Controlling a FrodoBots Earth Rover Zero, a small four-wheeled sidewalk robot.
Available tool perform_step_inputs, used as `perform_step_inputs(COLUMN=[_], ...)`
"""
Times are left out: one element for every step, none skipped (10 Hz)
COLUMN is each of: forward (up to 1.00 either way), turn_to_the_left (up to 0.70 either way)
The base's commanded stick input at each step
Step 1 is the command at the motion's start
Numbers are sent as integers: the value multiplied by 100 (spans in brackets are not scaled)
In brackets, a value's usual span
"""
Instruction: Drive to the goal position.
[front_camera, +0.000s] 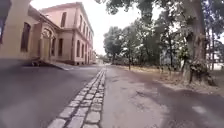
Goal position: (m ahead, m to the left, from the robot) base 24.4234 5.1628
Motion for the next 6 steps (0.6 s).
perform_step_inputs(forward=[70,70,70,70,70,70], turn_to_the_left=[-28,-11,0,0,0,0])
